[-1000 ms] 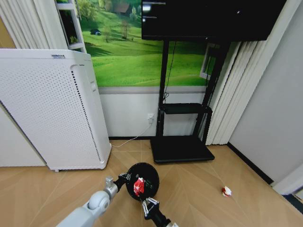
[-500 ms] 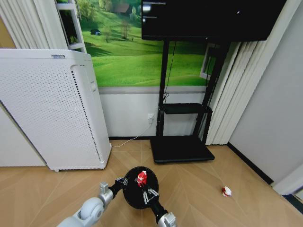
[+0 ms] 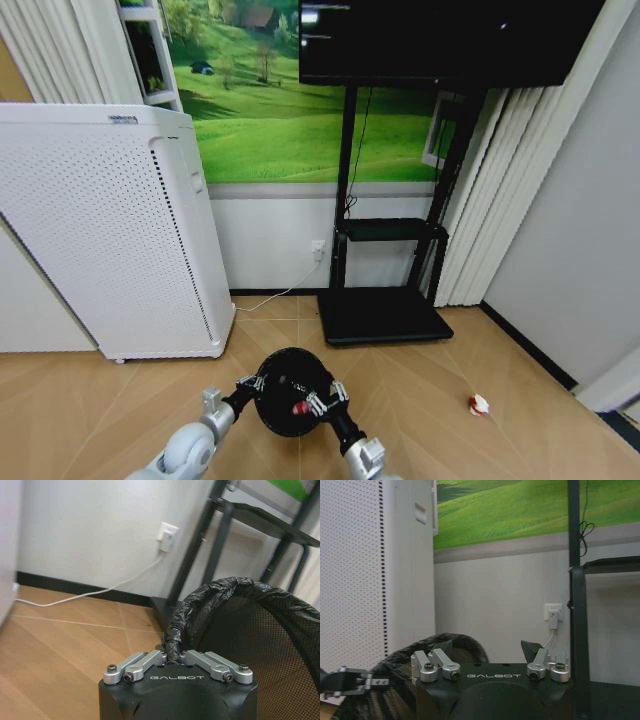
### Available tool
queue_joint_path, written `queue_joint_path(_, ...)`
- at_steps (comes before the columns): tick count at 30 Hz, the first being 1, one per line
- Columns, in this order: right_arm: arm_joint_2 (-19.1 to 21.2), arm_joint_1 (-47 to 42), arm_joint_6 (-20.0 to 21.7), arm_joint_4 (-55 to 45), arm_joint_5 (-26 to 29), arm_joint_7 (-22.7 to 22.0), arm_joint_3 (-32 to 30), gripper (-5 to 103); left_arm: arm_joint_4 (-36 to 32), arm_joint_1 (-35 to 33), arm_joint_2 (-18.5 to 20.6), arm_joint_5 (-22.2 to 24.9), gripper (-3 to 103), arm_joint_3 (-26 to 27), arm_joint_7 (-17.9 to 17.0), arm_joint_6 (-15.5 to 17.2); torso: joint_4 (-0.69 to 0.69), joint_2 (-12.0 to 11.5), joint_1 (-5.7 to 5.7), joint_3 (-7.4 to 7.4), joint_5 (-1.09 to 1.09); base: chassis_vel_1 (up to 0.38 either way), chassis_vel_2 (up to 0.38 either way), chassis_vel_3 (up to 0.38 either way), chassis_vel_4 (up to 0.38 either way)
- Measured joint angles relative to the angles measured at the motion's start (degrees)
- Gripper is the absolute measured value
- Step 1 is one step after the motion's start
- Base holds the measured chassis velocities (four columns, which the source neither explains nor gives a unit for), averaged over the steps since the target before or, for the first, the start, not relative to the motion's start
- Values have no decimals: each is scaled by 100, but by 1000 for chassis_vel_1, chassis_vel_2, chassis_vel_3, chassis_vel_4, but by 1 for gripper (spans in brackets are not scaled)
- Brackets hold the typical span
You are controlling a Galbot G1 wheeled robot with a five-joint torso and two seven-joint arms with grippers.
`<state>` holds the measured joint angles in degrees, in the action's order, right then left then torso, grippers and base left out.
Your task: Pick up the trash bin and place the garbage on the floor into it.
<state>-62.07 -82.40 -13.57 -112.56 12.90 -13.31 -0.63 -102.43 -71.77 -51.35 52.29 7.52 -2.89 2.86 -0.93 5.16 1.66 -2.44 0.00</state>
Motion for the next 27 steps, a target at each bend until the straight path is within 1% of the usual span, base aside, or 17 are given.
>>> queue_joint_path(2, 32, -53, 13, -37, 9, -14, -69, 80, -30, -62, -16, 23, 4, 96, -66, 8, 0, 0, 0, 0, 0, 0, 0, 0, 0)
queue_joint_path(3, 76, -129, 36, -91, 13, -28, -163, 85, -84, -160, -51, 64, 4, 234, -209, 53, 0, 0, 0, 0, 0, 0, 0, 0, 0)
queue_joint_path(4, 105, -195, 52, -148, 12, -31, -226, 90, -172, -274, -94, 150, 4, 390, -433, 153, 0, 0, 0, 0, 0, 0, 0, 0, 0)
queue_joint_path(5, 105, -195, 52, -148, 12, -31, -226, 90, -172, -274, -94, 150, 4, 390, -433, 153, 0, 0, 0, 0, 0, 0, 0, 0, 0)
queue_joint_path(7, 139, -317, 70, -240, 2, -31, -320, 98, -379, -480, -166, 396, 4, 660, -926, 357, 1, 0, 0, 0, 0, 0, 0, 0, 0)
queue_joint_path(8, 139, -317, 70, -240, 2, -31, -320, 98, -379, -480, -166, 396, 4, 660, -926, 357, 1, 0, 0, 0, 0, 0, 0, 0, 0)
queue_joint_path(9, 147, -415, 72, -303, -28, -32, -385, 100, -482, -580, -206, 558, 4, 821, -1155, 422, 2, 0, 0, 0, 0, 0, 0, 0, 0)
queue_joint_path(10, 135, -542, 69, -360, -86, -36, -456, 100, -546, -637, -222, 684, 4, 955, -1302, 455, 2, 0, 0, 0, 0, -9, -7, 52, 50)
queue_joint_path(11, 109, -667, 59, -404, -140, -44, -525, 100, -567, -660, -222, 745, 4, 1020, -1374, 461, 1, 0, 0, 0, 0, -39, -28, 52, 49)
queue_joint_path(14, 75, -789, 45, -434, -192, -56, -582, 100, -583, -687, -214, 782, 4, 1050, -1416, 464, 1, 0, 0, 0, -1, -39, -65, 66, 49)
queue_joint_path(15, 46, -902, 28, -460, -249, -68, -613, 100, -601, -751, -212, 792, 4, 1099, -1424, 467, -2, 0, 0, 0, -1, -100, -112, 104, 84)
queue_joint_path(16, 46, -902, 28, -460, -249, -68, -613, 100, -601, -751, -212, 792, 4, 1099, -1424, 467, -2, 0, 0, 0, -1, -100, -112, 104, 84)
queue_joint_path(17, 34, -964, 21, -475, -291, -73, -615, 100, -639, -872, -240, 791, 4, 1211, -1425, 467, 1, 0, -1, 0, 0, -128, -168, 124, 135)
queue_joint_path(21, 28, -964, 18, -457, -342, -118, -581, 100, -662, -1016, -311, 786, 4, 1410, -1423, 468, 0, 0, 0, 0, -1, -201, -195, 173, 178)
queue_joint_path(27, 38, -882, 17, -368, -349, -178, -576, 100, -660, -1032, -317, 782, 4, 1483, -1422, 465, 1, 0, 1, 0, 0, -226, -232, 231, 242)
